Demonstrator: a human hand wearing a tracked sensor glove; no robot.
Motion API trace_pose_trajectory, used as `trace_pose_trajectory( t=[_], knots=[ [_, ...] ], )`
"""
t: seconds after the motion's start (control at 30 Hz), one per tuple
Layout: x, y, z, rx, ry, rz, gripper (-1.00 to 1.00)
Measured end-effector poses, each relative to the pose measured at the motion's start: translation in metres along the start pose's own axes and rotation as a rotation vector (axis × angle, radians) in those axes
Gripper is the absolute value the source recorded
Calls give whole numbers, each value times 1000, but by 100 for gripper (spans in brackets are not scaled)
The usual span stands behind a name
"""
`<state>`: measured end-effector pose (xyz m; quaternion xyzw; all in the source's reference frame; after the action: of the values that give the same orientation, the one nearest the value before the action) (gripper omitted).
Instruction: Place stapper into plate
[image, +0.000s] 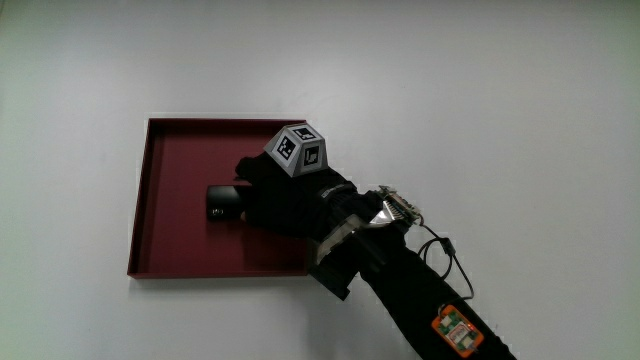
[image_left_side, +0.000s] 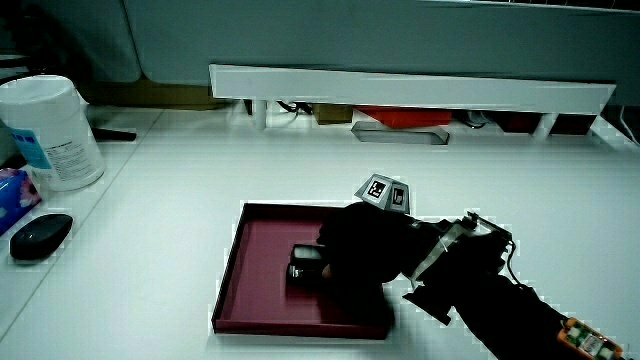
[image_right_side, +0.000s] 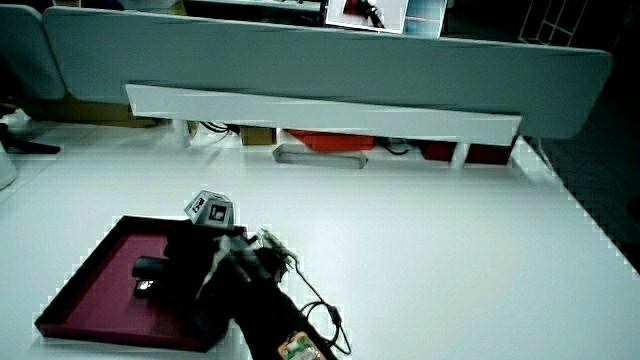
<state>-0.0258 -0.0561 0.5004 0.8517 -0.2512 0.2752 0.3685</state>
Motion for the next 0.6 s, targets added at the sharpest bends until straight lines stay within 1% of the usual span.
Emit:
trace_pose_trajectory(
  t=[0.03, 0.07, 0.1, 0.13, 0.17, 0.27, 0.3, 0.4, 0.43, 0.5, 0.6],
  knots=[
    [-1, -3, 3, 0, 4, 9, -46],
    [-3, -7, 9, -6, 21, 22, -54],
    [-3, -11, 14, -18, 22, 34, -62],
    [-2, -14, 18, -32, 12, 34, -69],
    [-7, -23, 28, -35, 21, 51, -77],
    [8, -24, 33, -128, 77, 89, -100],
    [1, -37, 44, -155, 85, 35, -100],
    [-3, -60, 62, -187, 104, -4, -100],
    [-5, -68, 68, -191, 102, -26, -100],
    [0, -77, 74, -170, 135, 35, -100],
    [-2, -98, 89, -151, 105, -2, -100]
  ],
)
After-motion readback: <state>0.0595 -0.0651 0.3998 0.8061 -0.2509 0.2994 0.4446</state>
